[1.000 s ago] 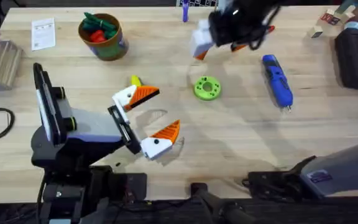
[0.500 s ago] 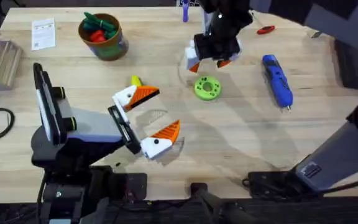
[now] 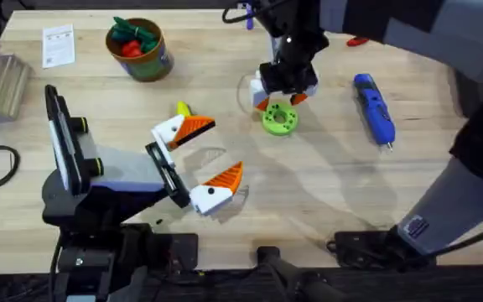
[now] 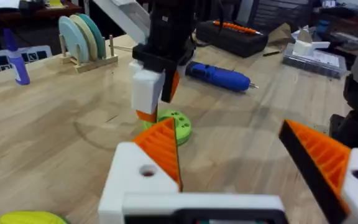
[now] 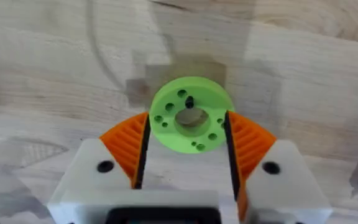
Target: Pick up the gripper from the table and insert it into the empty holder that is missing its gripper. Then pick up a screw, insert it into the mounting hole, and use the screwdriver to tighten it. Finally, clean up the table by picking up the vegetable and placing it into the bucket.
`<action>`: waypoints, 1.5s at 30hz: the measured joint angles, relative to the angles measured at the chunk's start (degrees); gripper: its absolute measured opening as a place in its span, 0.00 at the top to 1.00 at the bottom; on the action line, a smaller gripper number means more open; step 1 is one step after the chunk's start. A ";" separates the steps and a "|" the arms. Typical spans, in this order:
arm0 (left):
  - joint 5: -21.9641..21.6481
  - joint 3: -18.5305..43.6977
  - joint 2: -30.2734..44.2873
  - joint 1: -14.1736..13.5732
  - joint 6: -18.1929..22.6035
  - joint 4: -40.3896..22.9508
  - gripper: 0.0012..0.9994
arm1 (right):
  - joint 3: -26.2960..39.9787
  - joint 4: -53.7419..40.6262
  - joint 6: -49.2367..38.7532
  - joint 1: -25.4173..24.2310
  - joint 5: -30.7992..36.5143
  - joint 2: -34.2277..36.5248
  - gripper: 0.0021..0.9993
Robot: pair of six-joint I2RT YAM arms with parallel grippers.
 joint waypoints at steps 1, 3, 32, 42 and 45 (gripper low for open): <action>0.00 0.00 0.01 -0.01 0.00 0.00 0.01 | 0.00 0.00 0.00 0.00 0.04 0.29 0.32; 0.01 0.00 0.01 -0.01 0.00 0.00 0.01 | 0.00 0.00 0.02 0.00 0.27 0.71 0.33; 0.02 0.00 0.01 -0.01 0.02 0.00 0.01 | -1.79 3.75 1.95 0.09 1.37 2.54 0.49; 0.00 0.00 0.01 -0.01 0.15 -0.02 0.01 | -1.81 4.02 2.39 0.09 1.63 2.54 0.72; 0.01 0.00 0.01 -0.01 0.15 0.00 0.01 | -1.81 4.02 2.40 0.09 1.84 2.55 0.81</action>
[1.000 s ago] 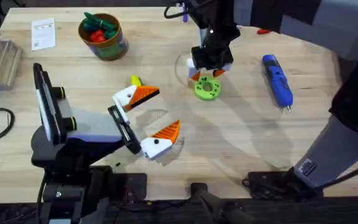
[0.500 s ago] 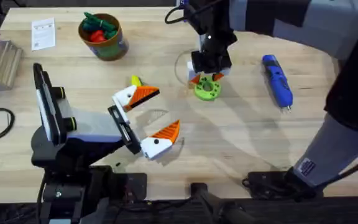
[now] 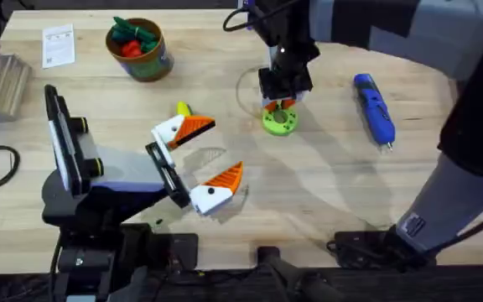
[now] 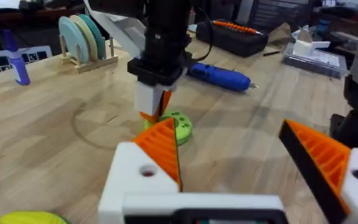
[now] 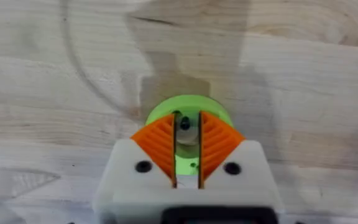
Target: Pick up the gripper from the table and insert it into the empty holder that is missing its gripper. Then pick up a screw, insert it into the mounting hole, and use the screwdriver to tighten it. Finally, clean up the table by picking up the vegetable and placing it into the bucket.
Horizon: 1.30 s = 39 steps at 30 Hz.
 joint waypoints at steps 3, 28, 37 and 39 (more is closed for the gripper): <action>0.01 0.00 -0.01 0.02 0.01 0.00 0.01 | -0.02 0.06 0.01 -0.02 0.39 -0.01 0.93; 0.01 0.00 0.00 0.02 0.02 0.00 0.01 | 4.81 -8.54 -2.58 0.02 0.57 -10.12 1.00; -0.01 0.00 0.00 0.00 0.02 0.00 0.01 | 17.61 -17.49 -12.60 2.14 0.55 -16.10 1.00; -0.01 0.00 -0.01 0.01 0.02 0.00 0.01 | 19.74 -18.47 -15.26 3.15 0.56 -16.10 1.00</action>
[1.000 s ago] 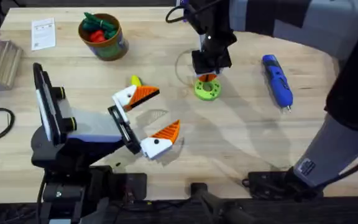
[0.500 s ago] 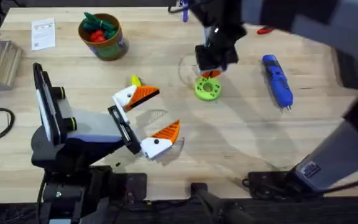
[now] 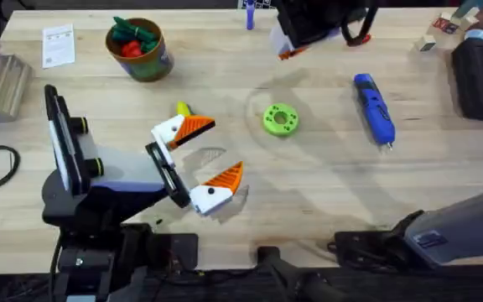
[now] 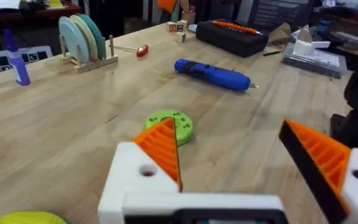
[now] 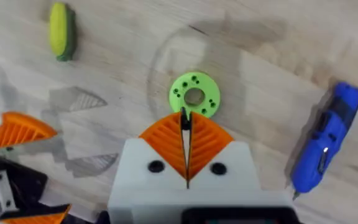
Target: Pick up the gripper from the table and insert it into the empty holder that is missing its gripper. Then pick up a screw, insert it into the mounting hole, and use the screwdriver to tighten it. Finally, clean up the table by picking up the vegetable and placing it into the bucket.
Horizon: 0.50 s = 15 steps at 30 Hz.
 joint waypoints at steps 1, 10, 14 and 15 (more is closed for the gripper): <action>0.02 0.00 0.01 -0.01 0.00 0.00 0.01 | 1.30 -0.29 -1.72 0.78 -0.01 0.01 1.00; 0.01 0.00 0.01 0.00 0.00 -0.01 0.01 | 7.21 0.26 -11.00 10.35 -0.09 0.02 1.00; 0.00 0.00 0.01 0.00 0.00 0.00 0.01 | 7.43 1.58 -14.51 14.86 -1.55 1.16 1.00; 0.00 0.00 0.01 -0.01 0.00 0.00 0.01 | 7.47 1.90 -15.23 15.82 -1.81 1.66 1.00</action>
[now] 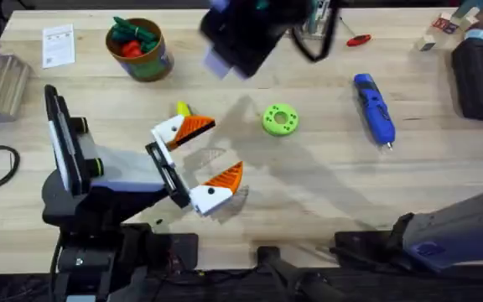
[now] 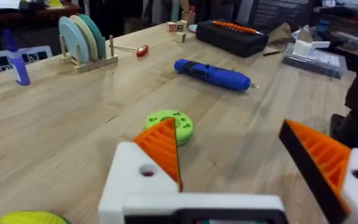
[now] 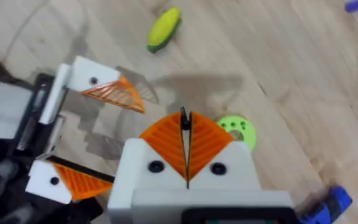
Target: Pick up the gripper from the table and insert it into the empty holder that is missing its gripper. Then pick up a screw, insert it into the mounting hole, and use the screwdriver to tighten it. Finally, clean up the table by picking up the vegetable and placing it into the bucket.
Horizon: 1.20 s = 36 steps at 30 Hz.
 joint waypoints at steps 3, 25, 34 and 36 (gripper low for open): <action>0.02 0.00 0.00 0.02 0.00 0.00 0.01 | 0.04 0.65 -2.36 2.47 -0.62 1.77 1.00; 0.02 0.00 -0.02 0.00 0.00 -0.02 0.01 | 0.04 2.05 -28.33 10.01 -7.21 5.37 1.00; 0.02 0.00 -0.02 0.00 0.00 -0.01 0.01 | 0.04 3.22 -38.13 10.01 -6.86 5.49 1.00; 0.02 0.00 0.00 0.00 0.00 0.00 0.01 | 0.07 3.23 -39.07 10.01 -6.75 5.91 1.00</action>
